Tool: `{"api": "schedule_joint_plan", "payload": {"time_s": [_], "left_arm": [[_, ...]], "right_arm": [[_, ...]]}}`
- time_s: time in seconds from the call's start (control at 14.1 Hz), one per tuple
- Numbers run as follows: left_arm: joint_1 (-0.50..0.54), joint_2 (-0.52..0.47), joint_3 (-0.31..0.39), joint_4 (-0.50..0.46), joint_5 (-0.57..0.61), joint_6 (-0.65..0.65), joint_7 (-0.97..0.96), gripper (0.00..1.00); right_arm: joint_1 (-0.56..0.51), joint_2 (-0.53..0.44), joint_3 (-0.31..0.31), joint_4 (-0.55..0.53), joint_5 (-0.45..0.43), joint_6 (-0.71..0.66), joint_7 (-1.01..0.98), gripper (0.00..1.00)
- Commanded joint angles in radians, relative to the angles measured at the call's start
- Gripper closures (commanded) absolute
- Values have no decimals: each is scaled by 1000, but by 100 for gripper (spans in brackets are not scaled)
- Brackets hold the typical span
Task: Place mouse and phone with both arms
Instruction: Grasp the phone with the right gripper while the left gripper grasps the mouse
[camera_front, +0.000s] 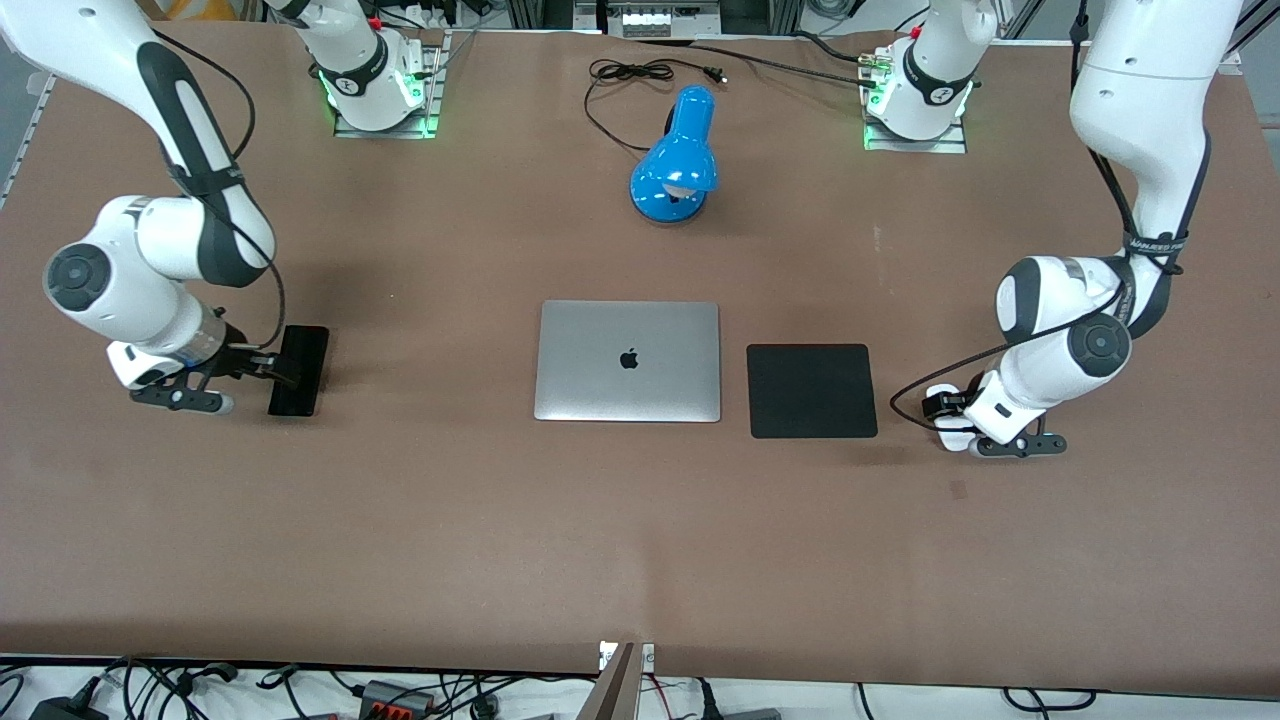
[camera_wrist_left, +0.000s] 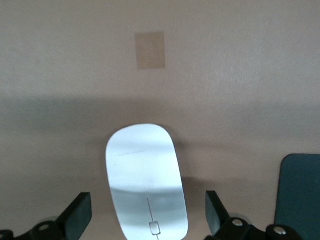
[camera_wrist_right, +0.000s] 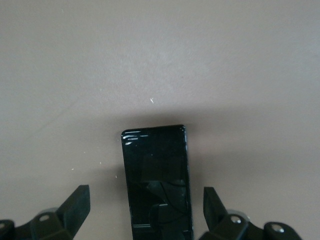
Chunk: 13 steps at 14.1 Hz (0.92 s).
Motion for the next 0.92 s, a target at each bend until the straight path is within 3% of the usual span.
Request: {"api": "schedule_joint_plan", "payload": {"time_s": [0.0, 0.07, 0.14, 0.35, 0.57, 0.85], "left_arm": [[-4, 24, -1, -5, 13, 55, -24, 0], [-1, 27, -1, -5, 13, 84, -25, 5], [-1, 27, -1, -6, 13, 83, -28, 23], [2, 29, -1, -8, 14, 72, -25, 47], [-1, 9, -6, 12, 14, 38, -25, 48], [-53, -49, -26, 164, 14, -271, -38, 48]], "right_arm": [[6, 37, -1, -15, 0, 49, 8, 0], [7, 49, -1, -15, -10, 60, -2, 0], [6, 59, -1, -17, -12, 74, -8, 0], [6, 85, -1, -17, -12, 95, -10, 0], [4, 94, -1, -18, -12, 98, -10, 0], [3, 99, -2, -24, -12, 100, -25, 0]]}}
